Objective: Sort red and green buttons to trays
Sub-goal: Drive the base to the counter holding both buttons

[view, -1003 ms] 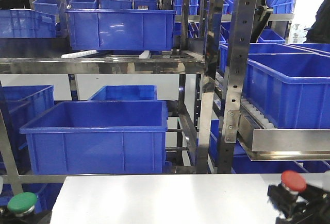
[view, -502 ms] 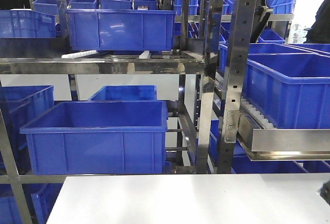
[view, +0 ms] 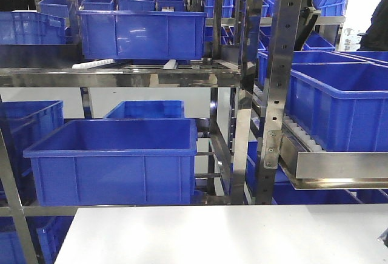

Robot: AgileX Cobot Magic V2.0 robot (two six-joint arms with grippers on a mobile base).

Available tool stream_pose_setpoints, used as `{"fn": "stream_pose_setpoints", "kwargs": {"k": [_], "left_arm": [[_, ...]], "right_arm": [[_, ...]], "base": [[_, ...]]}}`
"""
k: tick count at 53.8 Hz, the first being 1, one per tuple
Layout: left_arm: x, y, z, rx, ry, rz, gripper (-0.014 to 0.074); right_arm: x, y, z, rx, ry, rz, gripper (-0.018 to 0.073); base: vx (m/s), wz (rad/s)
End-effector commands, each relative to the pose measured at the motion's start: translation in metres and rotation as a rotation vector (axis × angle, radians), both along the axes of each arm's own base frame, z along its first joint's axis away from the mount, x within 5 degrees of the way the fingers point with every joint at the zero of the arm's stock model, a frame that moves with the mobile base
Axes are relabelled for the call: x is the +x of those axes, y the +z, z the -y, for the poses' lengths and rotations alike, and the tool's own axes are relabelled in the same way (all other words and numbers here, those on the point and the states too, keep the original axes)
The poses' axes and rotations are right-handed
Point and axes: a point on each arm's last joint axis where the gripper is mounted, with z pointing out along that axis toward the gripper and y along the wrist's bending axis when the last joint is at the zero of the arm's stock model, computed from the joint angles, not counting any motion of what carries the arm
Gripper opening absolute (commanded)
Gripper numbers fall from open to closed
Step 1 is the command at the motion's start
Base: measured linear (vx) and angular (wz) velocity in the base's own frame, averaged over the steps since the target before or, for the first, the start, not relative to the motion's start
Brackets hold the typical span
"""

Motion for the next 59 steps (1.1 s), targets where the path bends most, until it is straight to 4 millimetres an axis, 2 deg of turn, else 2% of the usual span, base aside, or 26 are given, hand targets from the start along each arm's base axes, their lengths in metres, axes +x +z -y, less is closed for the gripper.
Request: {"fn": "stream_pose_setpoints", "kwargs": {"k": [1, 33, 59], "left_arm": [[0.0003, 0.0177, 0.0028, -0.047, -0.027, 0.097, 0.0000], [0.0003, 0.0177, 0.0028, -0.047, -0.027, 0.097, 0.0000], [0.0003, 0.0177, 0.0028, -0.047, -0.027, 0.097, 0.0000]], "right_arm": [[-0.0002, 0.0111, 0.0027, -0.001, -0.032, 0.033, -0.0011], [-0.0002, 0.0111, 0.0026, -0.002, -0.029, 0.032, -0.0011], [-0.0002, 0.0111, 0.0026, -0.002, -0.029, 0.032, -0.0011]], "base": [[0.00, 0.00], [-0.01, 0.03], [-0.09, 0.42]]}}
